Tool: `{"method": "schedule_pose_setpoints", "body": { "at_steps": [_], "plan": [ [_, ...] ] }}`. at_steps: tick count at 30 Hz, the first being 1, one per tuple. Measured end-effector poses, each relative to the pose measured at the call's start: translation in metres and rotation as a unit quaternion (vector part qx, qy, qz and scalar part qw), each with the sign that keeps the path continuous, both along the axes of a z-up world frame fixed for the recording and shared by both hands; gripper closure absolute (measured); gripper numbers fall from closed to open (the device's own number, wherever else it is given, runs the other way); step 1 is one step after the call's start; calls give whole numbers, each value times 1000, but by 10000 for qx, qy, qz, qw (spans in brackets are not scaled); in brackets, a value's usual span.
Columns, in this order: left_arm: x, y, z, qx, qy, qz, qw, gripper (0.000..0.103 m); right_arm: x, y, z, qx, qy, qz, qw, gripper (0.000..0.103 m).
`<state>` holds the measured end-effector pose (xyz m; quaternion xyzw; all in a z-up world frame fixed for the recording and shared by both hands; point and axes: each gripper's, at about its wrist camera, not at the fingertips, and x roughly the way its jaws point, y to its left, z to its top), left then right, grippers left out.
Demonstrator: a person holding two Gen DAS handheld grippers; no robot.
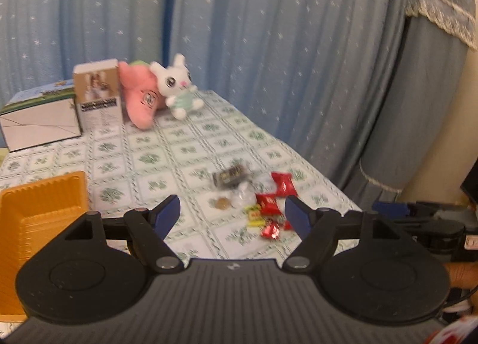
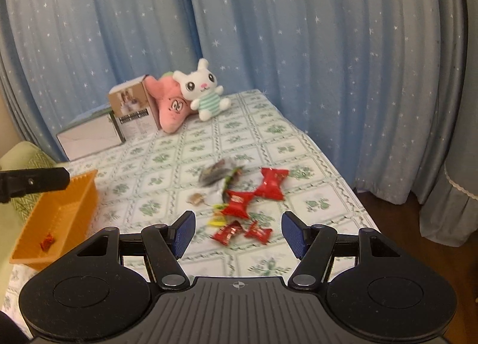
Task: Organize snacks
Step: 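Move both tools back over the scattered candies, then grasp a dark red candy packet with the left tool while the right tool grasps another red packet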
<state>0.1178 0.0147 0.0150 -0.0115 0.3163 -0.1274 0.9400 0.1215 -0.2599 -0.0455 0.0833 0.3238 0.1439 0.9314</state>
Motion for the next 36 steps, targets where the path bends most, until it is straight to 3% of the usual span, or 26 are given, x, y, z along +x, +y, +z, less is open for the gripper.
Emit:
{"method": "schedule_pose_setpoints", "body": {
  "at_steps": [7,15,17,19,22,31,36],
  "plan": [
    [24,-25,-43,15,228,-264,9994,28,26,-6,-36,-439,135,337,9984,39],
    [60,-43,-101,118,505,-501,9974,33,71,1,-84,-1024,73,1264,9867,39],
    [68,-47,-114,176,573,-558,9966,35,81,4,-93,-1148,101,1471,9824,43],
    [76,-51,-125,210,654,-608,9958,36,92,7,-102,-1269,171,1660,9778,54],
    [84,-53,-137,191,749,-610,9951,36,105,12,-111,-1371,216,1877,9724,58],
    [97,-58,-151,113,827,-652,9944,36,121,22,-126,-1447,460,2119,9654,84],
    [105,-69,-153,231,764,-832,9933,36,120,21,-122,-1344,479,1981,9697,85]
  ]
}}
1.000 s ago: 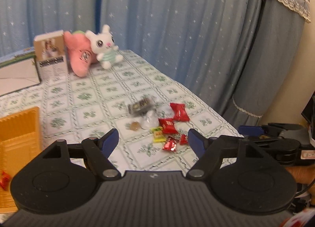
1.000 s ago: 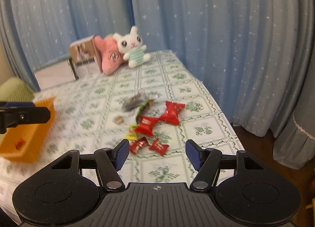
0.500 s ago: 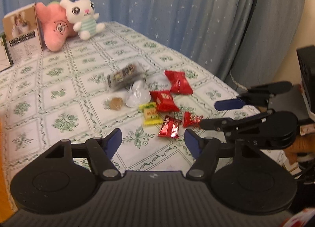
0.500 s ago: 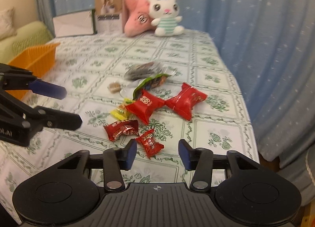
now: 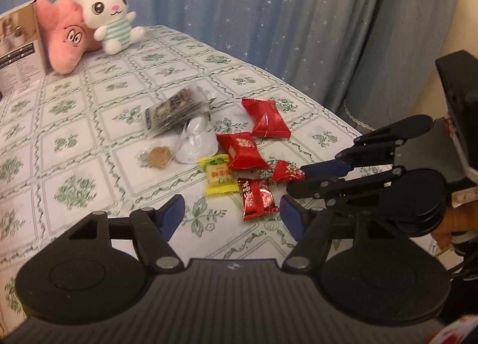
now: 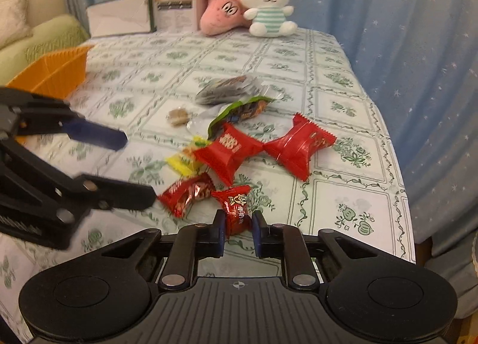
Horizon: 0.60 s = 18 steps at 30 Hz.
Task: Organize snacks
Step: 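Grasp a dark red candy packet with the left tool while the right tool grasps another red packet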
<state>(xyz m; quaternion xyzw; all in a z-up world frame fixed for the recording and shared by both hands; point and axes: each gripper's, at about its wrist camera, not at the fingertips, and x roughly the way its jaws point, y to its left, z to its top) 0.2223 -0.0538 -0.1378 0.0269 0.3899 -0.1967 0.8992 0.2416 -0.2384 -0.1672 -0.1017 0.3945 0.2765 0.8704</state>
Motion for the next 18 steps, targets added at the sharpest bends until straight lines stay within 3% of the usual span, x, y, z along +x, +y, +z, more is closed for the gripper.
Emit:
{"method": "schedule_pose_setpoints", "body": {
  "at_steps": [4,7,9,18],
  "plan": [
    [5,-4,-4,-80,47,17,10000,39,1,-11,7,134,-40,-441,9989,85],
    [10,-11,-10,-140,132,10,9998,47,3,-24,12,259,-21,-807,9964,85],
    [12,-16,-15,-157,163,18,9997,58,4,-30,15,352,-9,-1004,9943,85],
    [16,-31,-26,-21,135,222,9997,78,8,-34,18,446,41,-1184,9920,85]
  ]
}}
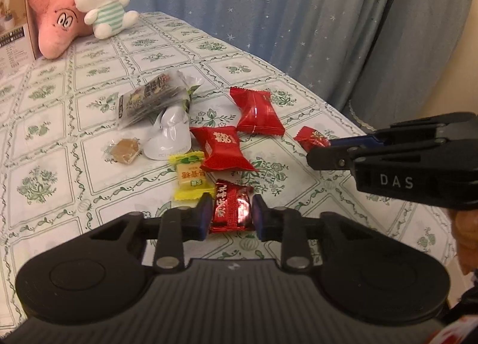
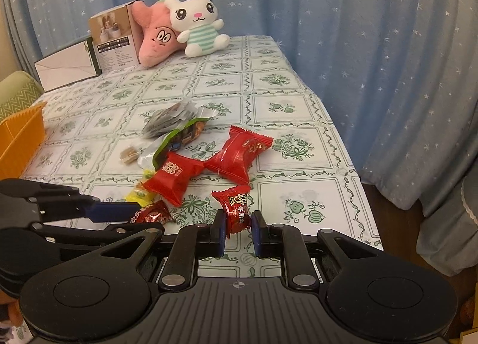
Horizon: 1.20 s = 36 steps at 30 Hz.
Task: Organize snacks
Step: 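Grasp a dark red candy packet with the left tool while the right tool grasps another red packet, then carry both red packets over the orange tray and release them inside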
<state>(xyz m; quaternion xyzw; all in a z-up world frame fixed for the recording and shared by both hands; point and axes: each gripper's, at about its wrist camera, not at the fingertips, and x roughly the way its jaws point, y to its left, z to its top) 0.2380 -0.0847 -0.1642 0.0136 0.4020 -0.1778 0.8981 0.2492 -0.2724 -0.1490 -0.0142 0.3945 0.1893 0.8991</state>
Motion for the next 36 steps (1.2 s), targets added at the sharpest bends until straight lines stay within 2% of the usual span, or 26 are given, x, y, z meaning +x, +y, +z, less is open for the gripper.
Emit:
{"method": "schedule_pose_setpoints", "body": {
  "at_steps": [8,14,22,29,36],
  "plan": [
    [-14,15,10,-96,-39,268,9996,81,-3,8,7,160,-71,15,9998,85],
    [-31,40,24,-116,-90,516,9986,81,-10,30,18,277,-190,243,9991,85],
    [-53,91,60,-159,-310,1077,9936,81,-24,64,41,555,-389,587,9960,85],
    [-71,142,100,-122,-525,1540,9866,81,-38,117,66,806,-584,1086,9891,85],
    [-92,200,143,168,-719,1796,9810,81,-54,189,93,878,-720,1877,9756,85]
  ]
}}
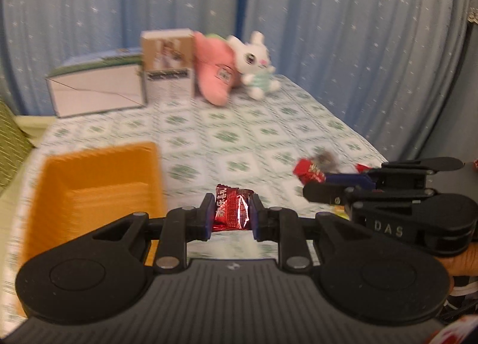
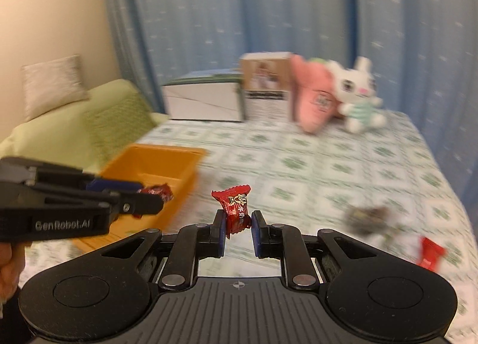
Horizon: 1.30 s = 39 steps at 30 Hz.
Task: Organize snacks
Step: 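Carry both red packets over the orange tray and release them inside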
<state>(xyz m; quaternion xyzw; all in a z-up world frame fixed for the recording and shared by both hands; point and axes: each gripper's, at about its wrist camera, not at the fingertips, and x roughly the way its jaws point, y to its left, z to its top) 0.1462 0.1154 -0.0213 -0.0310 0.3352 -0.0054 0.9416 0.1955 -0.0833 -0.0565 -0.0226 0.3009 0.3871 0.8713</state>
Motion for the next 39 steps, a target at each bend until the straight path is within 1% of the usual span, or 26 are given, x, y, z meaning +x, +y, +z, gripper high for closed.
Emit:
{"method": "schedule_pose_setpoints", "body": {
  "at_steps": [4,8,13,18,22,24,26,29,33,36,38,39],
  "plan": [
    [-16,40,20,113,-127,221,9996,81,-9,40,12,33,-27,329,9995,85],
    [-29,75,24,267,-83,400,9988,81,-17,77,14,20,93,594,9982,85],
    [-44,107,9,202,39,631,9978,81,-23,110,3,21,404,759,9963,85],
    [-53,131,-11,-49,158,829,9964,81,-26,132,-14,-141,612,849,9944,85],
    [-51,144,-26,-275,253,882,9954,81,-25,139,-25,-214,724,846,9936,85],
    [-50,150,-33,-337,285,979,9942,78,-24,143,-28,-240,748,863,9932,85],
    [-51,153,-36,-217,361,1088,9932,71,-23,146,-30,-253,780,877,9928,85],
    [-59,161,-35,-222,308,1171,9924,60,-24,151,-32,-271,804,926,9921,85],
    [-71,171,-32,-225,220,1333,9906,56,-24,160,-38,-275,862,996,9909,85],
    [-79,179,-30,-348,157,1422,9891,55,-24,165,-40,-209,964,1034,9897,85],
    [-83,181,-29,-349,142,1448,9887,53,-22,168,-42,-91,1051,1083,9885,84],
    [-85,181,-28,-336,139,1456,9887,52,-20,167,-42,-12,1127,1093,9876,75]
  ]
}}
